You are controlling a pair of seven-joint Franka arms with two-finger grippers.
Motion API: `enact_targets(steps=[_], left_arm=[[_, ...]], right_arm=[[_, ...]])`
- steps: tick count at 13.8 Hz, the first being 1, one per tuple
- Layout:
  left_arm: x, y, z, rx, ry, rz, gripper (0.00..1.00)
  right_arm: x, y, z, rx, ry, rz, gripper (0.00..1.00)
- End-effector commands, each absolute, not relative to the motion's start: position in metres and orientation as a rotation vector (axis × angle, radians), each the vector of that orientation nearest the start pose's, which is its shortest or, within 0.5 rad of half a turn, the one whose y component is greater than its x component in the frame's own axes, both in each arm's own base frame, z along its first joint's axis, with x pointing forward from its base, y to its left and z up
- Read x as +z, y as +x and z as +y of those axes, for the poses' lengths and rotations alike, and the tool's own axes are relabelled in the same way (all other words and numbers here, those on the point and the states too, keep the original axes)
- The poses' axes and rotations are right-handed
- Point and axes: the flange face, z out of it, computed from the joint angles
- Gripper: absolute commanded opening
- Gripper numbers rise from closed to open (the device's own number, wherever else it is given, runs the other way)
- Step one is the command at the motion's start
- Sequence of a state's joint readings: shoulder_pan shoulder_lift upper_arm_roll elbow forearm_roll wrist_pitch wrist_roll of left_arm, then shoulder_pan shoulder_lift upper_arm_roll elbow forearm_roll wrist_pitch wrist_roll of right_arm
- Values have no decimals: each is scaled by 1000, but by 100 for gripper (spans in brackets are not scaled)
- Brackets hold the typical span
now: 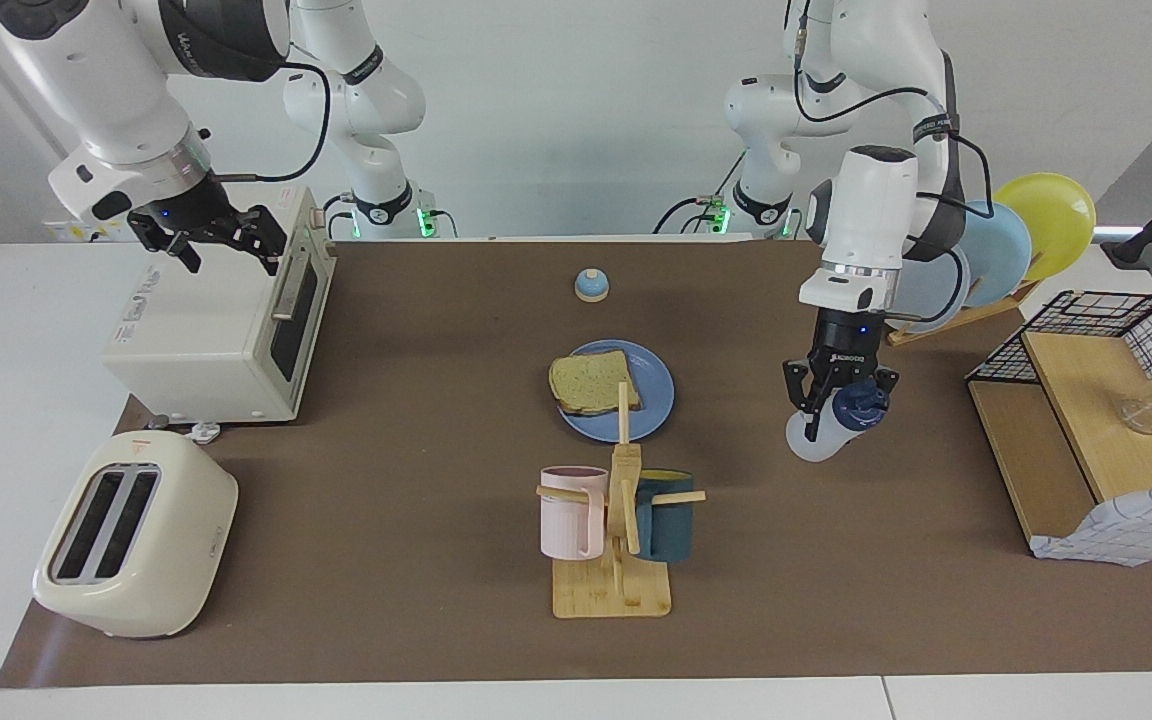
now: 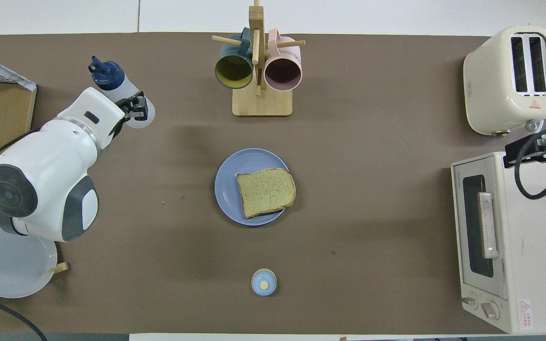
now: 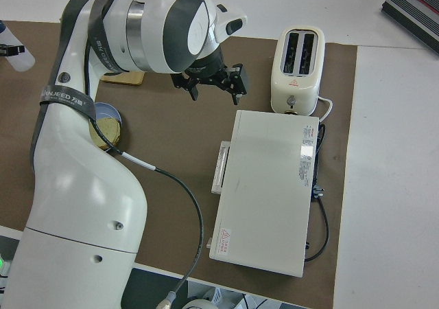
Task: Put bread on plate and add seasoning
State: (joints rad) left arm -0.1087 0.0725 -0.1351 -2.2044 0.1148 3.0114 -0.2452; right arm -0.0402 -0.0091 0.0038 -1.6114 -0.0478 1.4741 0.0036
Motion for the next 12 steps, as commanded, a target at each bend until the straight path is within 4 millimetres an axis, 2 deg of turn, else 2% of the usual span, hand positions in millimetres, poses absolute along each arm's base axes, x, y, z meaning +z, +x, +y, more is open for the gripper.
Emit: enact_targets(steps=[1, 3, 5, 12], left_arm=[[402, 552, -143, -1329, -3069, 46, 0], [379, 543, -141, -1446, -3058, 26, 0], [354, 542, -142, -1480, -3061, 33, 0], [321, 544, -142, -1388, -3074, 109, 0]], right_arm=[[604, 535, -27, 184, -3168, 40, 100], [604, 535, -26, 184, -3168, 38, 100], [604, 535, -27, 184, -3168, 40, 100], [604, 535, -27, 184, -3168, 40, 100]])
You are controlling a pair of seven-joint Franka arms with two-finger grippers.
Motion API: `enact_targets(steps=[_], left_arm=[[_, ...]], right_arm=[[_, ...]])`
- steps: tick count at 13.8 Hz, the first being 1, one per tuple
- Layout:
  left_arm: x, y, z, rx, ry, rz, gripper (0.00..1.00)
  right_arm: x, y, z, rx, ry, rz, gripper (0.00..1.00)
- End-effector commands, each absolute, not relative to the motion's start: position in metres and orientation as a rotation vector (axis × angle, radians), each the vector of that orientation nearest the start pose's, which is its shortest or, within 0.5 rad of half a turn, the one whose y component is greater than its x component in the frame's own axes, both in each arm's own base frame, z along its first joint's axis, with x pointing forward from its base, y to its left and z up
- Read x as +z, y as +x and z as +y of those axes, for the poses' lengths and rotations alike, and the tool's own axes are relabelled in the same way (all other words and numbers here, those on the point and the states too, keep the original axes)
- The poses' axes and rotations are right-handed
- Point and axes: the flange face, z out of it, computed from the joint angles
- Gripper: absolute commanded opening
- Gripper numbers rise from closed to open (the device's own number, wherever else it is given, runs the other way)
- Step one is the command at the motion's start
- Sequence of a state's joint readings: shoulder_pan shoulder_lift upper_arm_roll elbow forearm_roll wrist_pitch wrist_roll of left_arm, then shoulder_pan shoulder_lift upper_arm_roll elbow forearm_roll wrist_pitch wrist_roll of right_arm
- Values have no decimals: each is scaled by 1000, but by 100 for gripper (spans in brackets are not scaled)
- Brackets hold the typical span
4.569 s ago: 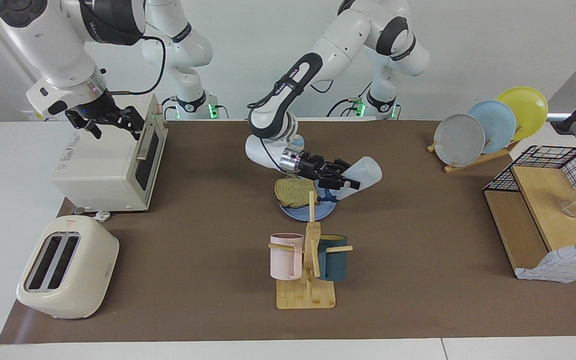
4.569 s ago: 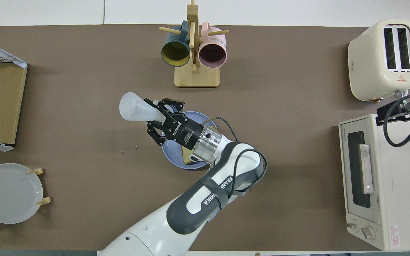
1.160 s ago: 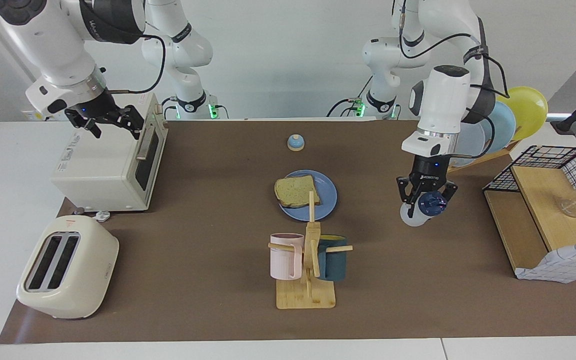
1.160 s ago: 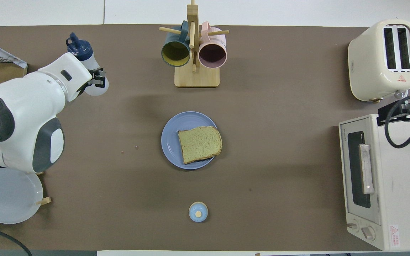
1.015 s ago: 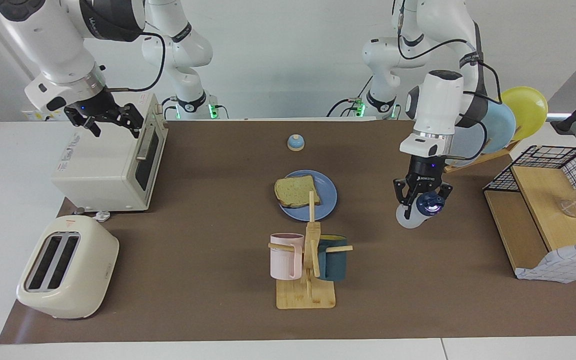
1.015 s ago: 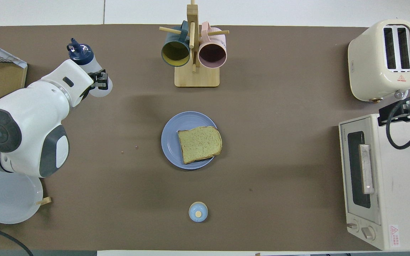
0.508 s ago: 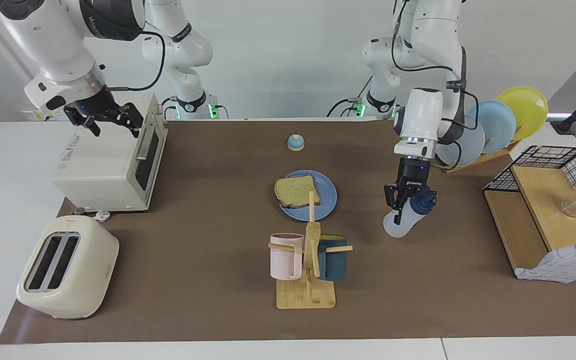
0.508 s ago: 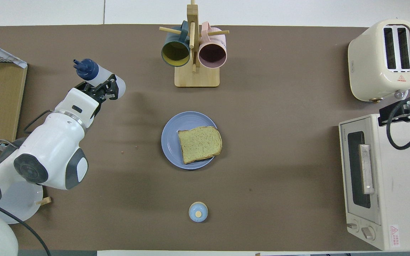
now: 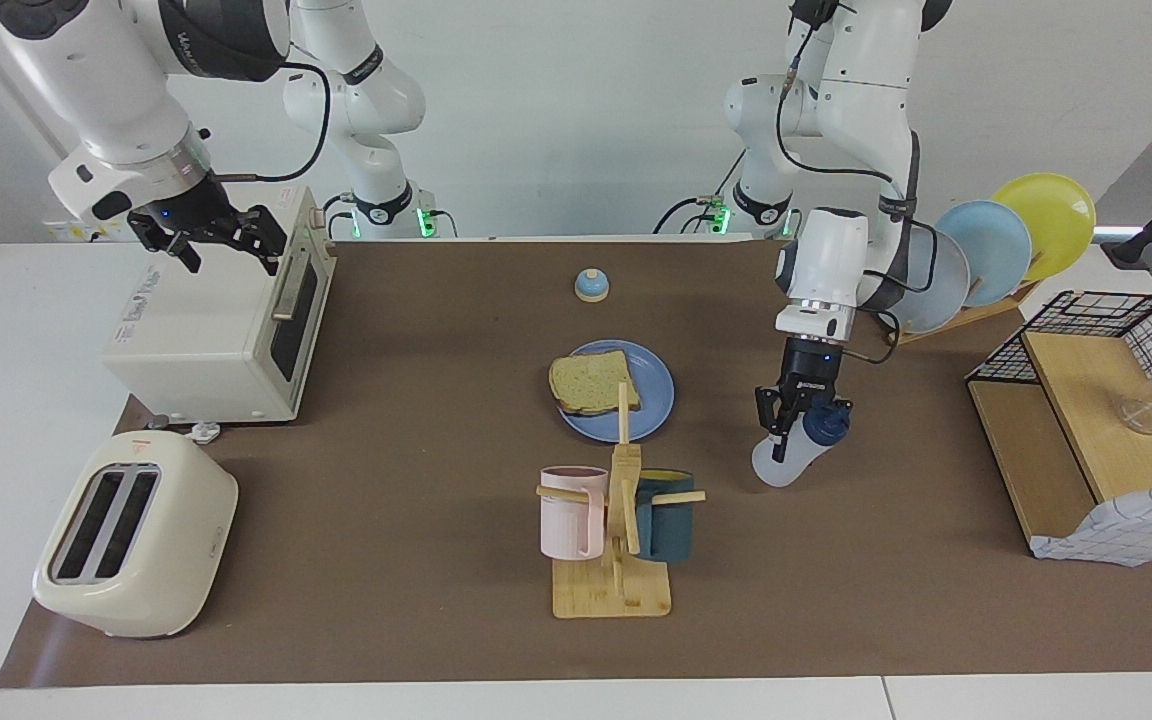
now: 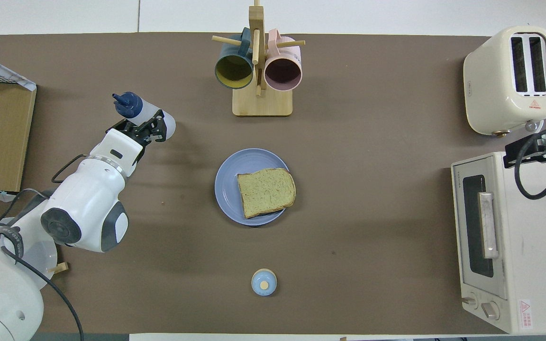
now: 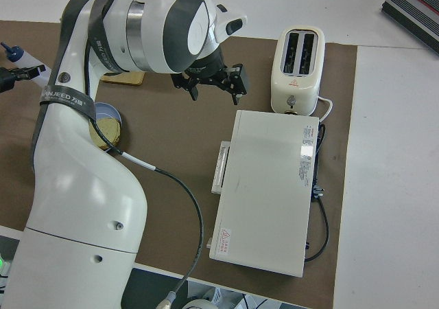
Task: Put bread on plate and add seasoning
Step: 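Lower the bottle onto the table and open the left gripper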
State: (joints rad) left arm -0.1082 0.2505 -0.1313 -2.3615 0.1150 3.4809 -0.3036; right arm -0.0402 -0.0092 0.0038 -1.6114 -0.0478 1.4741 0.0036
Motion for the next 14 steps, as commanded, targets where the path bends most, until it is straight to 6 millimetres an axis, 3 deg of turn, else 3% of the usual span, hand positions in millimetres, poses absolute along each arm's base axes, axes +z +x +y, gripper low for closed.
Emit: enact_targets(steps=[1, 2, 9, 10, 13, 14], left_arm=[[315, 543, -144, -1371, -3070, 151, 0], [307, 543, -144, -1349, -3077, 157, 0], [301, 541, -142, -1330, -3050, 274, 0], [302, 541, -142, -1333, -3049, 275, 11], [298, 537, -142, -1313, -3056, 278, 87], [298, 537, -142, -1313, -3055, 278, 89]], right_arm=[[605, 534, -27, 182, -3168, 40, 100], [604, 535, -27, 184, -3168, 40, 100], [604, 535, -27, 184, -3168, 40, 100], [604, 535, -27, 184, -3168, 40, 100], [604, 535, -27, 184, -3169, 40, 100], [604, 535, -27, 184, -3168, 40, 100]])
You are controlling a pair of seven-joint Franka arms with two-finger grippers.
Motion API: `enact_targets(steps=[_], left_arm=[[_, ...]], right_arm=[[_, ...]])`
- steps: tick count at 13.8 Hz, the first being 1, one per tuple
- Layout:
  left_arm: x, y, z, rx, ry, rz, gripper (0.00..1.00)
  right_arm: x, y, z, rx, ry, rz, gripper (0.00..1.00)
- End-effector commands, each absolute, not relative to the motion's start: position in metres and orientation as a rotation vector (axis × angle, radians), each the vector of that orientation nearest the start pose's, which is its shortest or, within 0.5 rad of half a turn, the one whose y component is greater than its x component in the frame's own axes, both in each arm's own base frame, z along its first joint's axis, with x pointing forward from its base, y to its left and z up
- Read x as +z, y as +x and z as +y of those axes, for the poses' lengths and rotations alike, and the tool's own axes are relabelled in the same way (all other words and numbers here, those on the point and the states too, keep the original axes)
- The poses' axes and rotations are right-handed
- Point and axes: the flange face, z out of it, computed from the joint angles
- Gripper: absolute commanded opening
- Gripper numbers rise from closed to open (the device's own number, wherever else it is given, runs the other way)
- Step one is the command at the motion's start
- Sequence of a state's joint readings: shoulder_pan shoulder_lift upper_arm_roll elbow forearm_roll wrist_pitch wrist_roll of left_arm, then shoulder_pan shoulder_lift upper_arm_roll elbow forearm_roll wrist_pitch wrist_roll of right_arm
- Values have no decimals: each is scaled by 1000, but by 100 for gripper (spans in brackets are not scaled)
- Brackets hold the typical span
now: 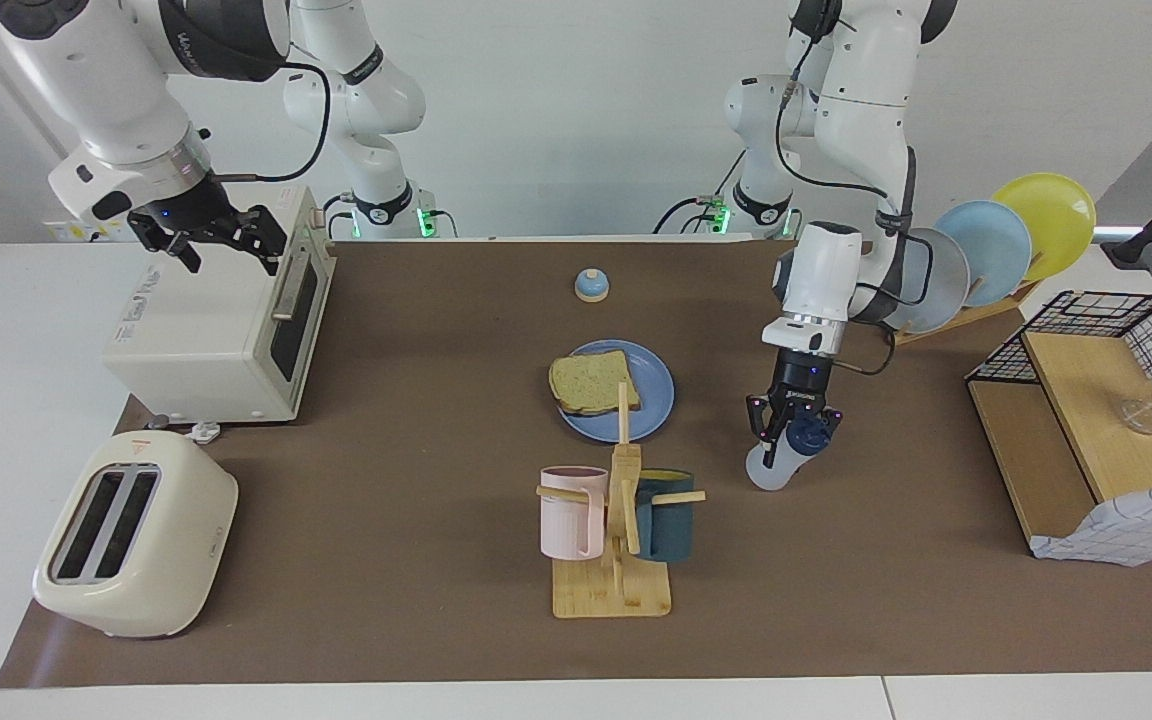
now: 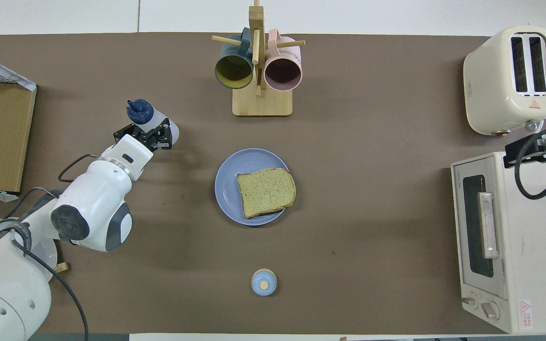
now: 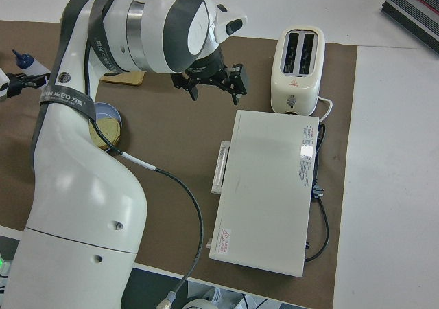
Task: Put bread on plate and add seasoning
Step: 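Lower the bottle onto the table and open the left gripper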
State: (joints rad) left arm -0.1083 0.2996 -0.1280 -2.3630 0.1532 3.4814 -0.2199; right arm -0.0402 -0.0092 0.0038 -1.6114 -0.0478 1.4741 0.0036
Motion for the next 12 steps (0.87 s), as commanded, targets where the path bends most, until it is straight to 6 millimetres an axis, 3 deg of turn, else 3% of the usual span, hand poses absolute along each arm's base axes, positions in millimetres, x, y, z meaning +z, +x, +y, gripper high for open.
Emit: enact_targets(steps=[1, 12], left_arm=[[298, 537, -142, -1313, -3055, 278, 98], [295, 532, -144, -1299, -3062, 288, 100]], right_arm=[[604, 535, -27, 184, -3168, 40, 100], [605, 534, -27, 182, -3168, 40, 100]])
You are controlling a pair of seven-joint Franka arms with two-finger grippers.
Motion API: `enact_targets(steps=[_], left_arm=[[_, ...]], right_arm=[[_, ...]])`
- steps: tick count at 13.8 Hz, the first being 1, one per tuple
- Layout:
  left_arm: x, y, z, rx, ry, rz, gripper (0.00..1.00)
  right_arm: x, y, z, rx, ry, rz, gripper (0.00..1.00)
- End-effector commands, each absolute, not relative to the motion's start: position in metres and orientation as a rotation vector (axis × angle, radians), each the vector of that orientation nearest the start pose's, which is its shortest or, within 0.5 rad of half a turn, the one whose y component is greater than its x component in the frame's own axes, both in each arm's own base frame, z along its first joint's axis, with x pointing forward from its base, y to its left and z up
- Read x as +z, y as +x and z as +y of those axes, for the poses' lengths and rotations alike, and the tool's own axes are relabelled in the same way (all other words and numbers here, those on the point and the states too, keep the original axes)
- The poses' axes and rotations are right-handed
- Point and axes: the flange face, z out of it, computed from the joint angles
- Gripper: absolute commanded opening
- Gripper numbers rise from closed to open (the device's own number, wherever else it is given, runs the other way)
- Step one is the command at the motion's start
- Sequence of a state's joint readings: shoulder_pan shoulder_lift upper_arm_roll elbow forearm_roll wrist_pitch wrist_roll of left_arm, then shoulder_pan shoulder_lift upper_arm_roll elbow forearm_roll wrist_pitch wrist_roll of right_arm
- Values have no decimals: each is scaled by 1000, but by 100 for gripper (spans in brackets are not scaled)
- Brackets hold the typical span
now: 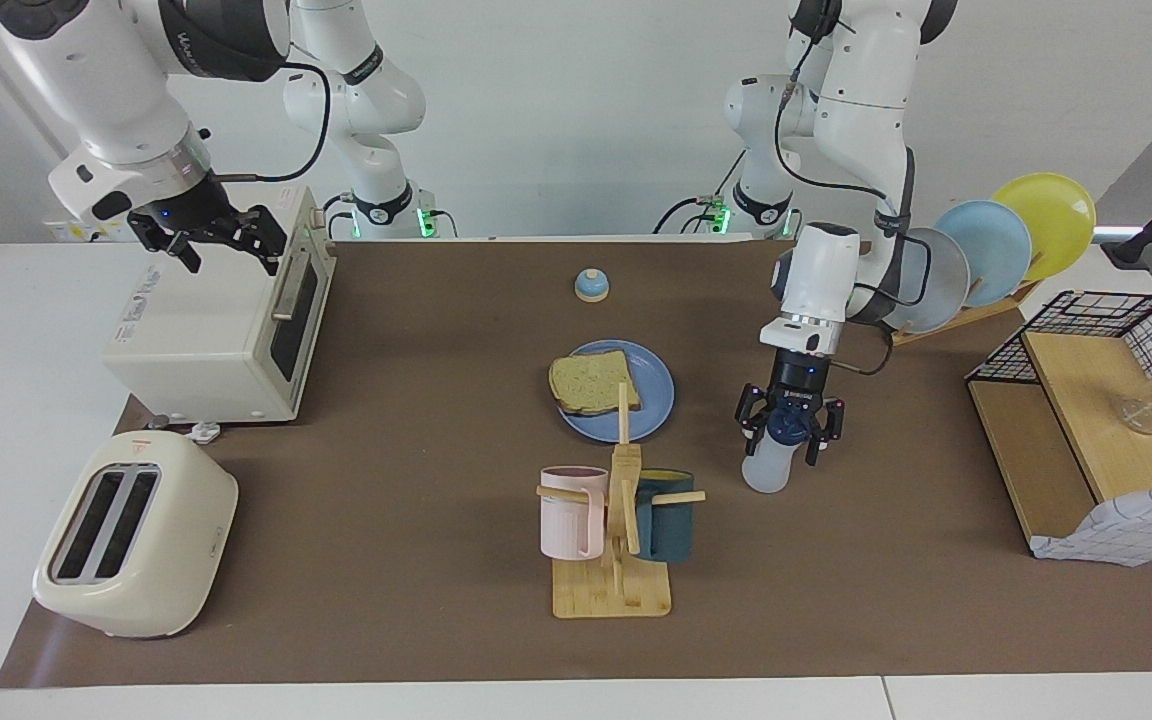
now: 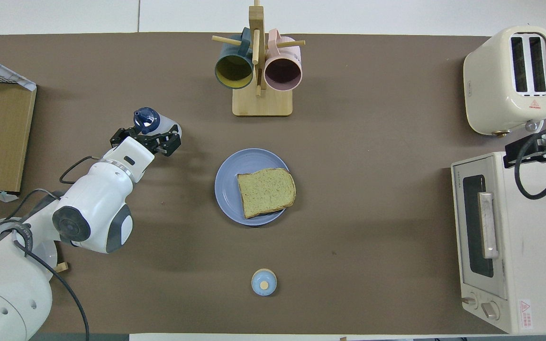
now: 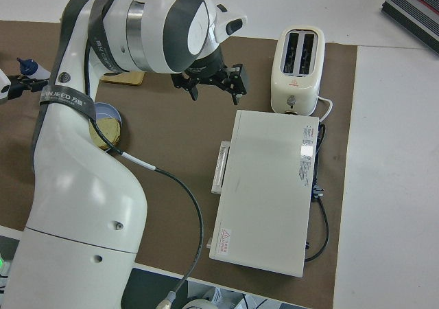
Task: Put bread on plate and add seasoning
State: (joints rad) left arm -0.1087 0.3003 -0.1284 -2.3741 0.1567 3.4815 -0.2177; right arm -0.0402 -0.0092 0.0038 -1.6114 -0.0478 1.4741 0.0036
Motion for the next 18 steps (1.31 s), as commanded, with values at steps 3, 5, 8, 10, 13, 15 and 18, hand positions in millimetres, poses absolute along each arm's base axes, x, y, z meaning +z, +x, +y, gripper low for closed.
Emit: enact_targets(steps=[3, 5, 8, 10, 13, 15, 18], left_arm=[[295, 531, -145, -1296, -3063, 291, 100], [295, 526, -143, -1289, -3063, 292, 100], [296, 512, -139, -1268, -3065, 298, 100], [301, 499, -137, -1261, -3058, 316, 100], [309, 474, -134, -1251, -3043, 356, 100], [316, 455, -135, -1249, -3039, 378, 100], [325, 432, -160, -1263, -3058, 438, 100]], right_arm=[[604, 535, -27, 184, -3169, 40, 100], [605, 534, -27, 182, -3168, 40, 100], [604, 535, -27, 184, -3168, 40, 100], [605, 534, -27, 182, -3168, 40, 100], [605, 534, -27, 182, -3168, 40, 100], [604, 535, -27, 184, -3168, 40, 100], [605, 534, -27, 182, -3168, 40, 100]])
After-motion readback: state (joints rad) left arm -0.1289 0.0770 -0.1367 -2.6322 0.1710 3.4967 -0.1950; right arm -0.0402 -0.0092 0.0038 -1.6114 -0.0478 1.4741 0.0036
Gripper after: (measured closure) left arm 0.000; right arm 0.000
